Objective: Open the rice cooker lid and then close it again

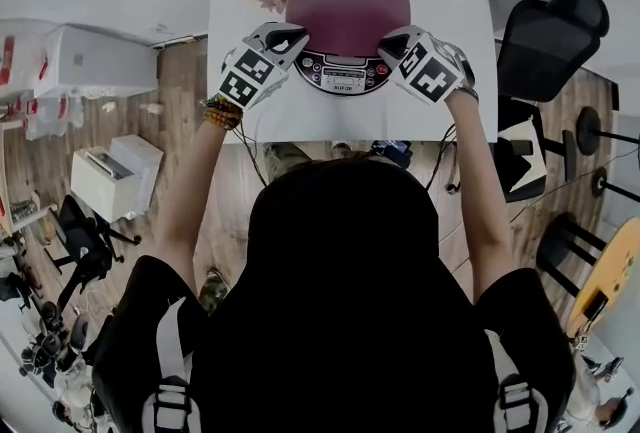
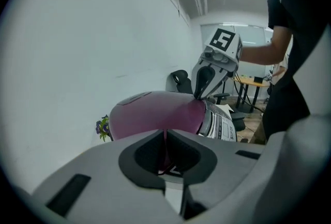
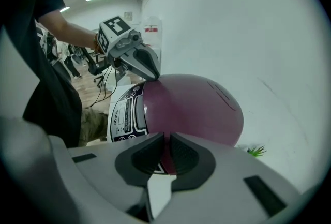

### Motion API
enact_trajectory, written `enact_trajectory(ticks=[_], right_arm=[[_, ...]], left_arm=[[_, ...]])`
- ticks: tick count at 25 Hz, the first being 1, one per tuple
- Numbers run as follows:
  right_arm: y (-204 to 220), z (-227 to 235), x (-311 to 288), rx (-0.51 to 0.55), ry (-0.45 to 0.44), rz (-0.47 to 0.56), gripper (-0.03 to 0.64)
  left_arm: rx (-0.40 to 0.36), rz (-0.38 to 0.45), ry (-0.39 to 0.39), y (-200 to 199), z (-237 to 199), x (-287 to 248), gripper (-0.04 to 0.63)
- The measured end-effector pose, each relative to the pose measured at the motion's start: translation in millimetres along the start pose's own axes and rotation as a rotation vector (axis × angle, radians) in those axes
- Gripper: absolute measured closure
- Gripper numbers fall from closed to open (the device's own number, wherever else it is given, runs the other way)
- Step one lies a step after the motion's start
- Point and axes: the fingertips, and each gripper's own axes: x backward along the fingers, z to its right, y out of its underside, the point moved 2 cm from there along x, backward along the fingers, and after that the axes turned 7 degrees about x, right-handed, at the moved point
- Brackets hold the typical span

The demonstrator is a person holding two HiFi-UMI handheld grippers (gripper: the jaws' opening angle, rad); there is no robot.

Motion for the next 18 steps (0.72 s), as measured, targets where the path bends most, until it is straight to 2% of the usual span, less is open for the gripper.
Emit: enact_trajectory(ticks=[3,11,18], right_arm=[[-3.3,-1.7,-1.3,0.07,-0.019,-0.059,0.566],[-4.1,-3.6,-4.9,0.159,-0.045,-0.156,0.569],[-3.6,-4.7,-7.2,0.12,-0.065,-0.182,0.569]], left_arm=[[-0.05,-0.039,-0.005,-0.7,2.5,-0.8,0.561],[-0.141,-0.165,0.032,-1.7,6.2,-7.3,0.569],[-0.153,-0.193,0.04,-0.9,7.5,-8.1,0.569]])
